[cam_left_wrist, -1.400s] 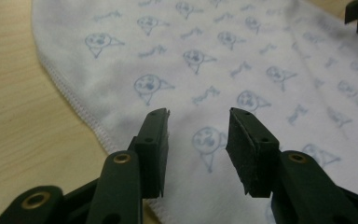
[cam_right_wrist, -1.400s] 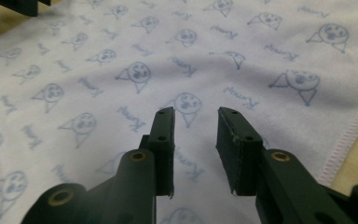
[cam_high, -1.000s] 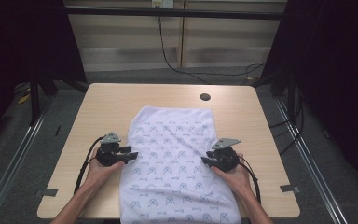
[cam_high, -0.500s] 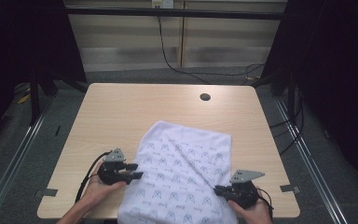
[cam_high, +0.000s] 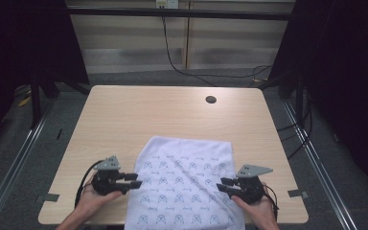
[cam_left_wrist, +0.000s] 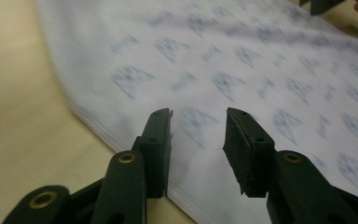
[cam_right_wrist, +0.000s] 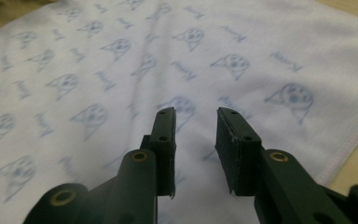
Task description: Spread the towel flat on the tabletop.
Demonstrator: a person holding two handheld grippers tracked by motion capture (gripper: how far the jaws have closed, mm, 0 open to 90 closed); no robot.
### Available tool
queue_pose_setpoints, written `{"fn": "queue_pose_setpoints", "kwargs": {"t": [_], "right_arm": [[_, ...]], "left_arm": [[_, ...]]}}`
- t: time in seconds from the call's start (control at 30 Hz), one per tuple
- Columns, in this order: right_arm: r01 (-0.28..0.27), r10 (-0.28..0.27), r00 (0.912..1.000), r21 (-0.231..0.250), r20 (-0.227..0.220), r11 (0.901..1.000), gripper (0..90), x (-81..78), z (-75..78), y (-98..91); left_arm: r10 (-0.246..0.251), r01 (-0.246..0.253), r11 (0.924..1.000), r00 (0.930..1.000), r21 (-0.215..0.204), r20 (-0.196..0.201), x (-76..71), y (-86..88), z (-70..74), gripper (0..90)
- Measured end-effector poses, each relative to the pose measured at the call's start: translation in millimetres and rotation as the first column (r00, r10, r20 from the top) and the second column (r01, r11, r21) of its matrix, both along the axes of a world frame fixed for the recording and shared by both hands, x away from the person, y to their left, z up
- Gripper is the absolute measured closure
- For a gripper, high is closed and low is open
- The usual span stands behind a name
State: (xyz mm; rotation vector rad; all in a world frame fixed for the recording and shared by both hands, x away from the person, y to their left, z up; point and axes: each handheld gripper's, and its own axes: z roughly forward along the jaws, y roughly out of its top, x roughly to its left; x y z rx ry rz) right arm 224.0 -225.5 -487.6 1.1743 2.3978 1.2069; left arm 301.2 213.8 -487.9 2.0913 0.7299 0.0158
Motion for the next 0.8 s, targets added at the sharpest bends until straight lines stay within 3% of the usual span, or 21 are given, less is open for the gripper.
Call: {"fn": "queue_pose_setpoints", "kwargs": {"t": [0.07,0.17,0.33,0.4,0.5,0.63,0.7,0.77,0.8], "right_arm": [[0.014,-0.014,0.9999,-0.01,0.005,0.9998,67.2,14.6,-2.7,1.6],[0.032,-0.032,0.9995,-0.02,-0.005,0.9993,65.9,30.8,-9.0,3.6],[0.026,-0.027,0.9996,-0.034,-0.014,0.9991,64.1,32.4,-13.5,5.6],[0.021,-0.022,0.9997,-0.03,-0.008,0.9993,63.8,31.4,-13.2,5.3],[0.021,-0.022,0.9997,-0.03,-0.008,0.9993,63.6,31.1,-13.5,5.6],[0.018,-0.018,0.9998,-0.024,-0.009,0.9995,63.6,30.7,-13.4,6.8],[0.025,-0.025,0.9996,-0.022,-0.009,0.9994,63.2,30.3,-13.0,6.6],[0.026,-0.026,0.9996,-0.02,-0.007,0.9995,63.0,30.5,-12.6,6.0],[0.027,-0.027,0.9996,-0.018,-0.008,0.9995,62.6,30.6,-12.6,5.6]], "left_arm": [[0.055,-0.055,0.9984,0.9984,-0.008,0.008,21.2,-1.8,0.4,63.0],[0.137,-0.136,0.9902,0.9905,-0.031,0.011,44.7,-6.8,-4.6,62.3],[0.201,-0.201,0.979,0.9794,0.037,-0.013,60.3,-17.1,-19.3,60.2],[0.176,-0.176,0.9837,0.9844,0.039,-0.003,59.0,-20.1,-20.1,74.0],[0.149,-0.149,0.9887,0.9887,0.009,0.015,54.6,-24.5,-14.4,83.8],[0.11,-0.105,0.9914,0.9921,-0.078,0.06,46.5,-24.3,0.2,78.3],[0.078,-0.07,0.9902,0.9949,-0.12,0.063,41.1,-24.5,7.8,76.2],[0.084,-0.075,0.9905,0.9937,-0.115,0.075,38.1,-23.5,11.9,69.2],[0.08,-0.071,0.99,0.9943,-0.121,0.07,38.2,-22.4,12.0,70.6]]}}
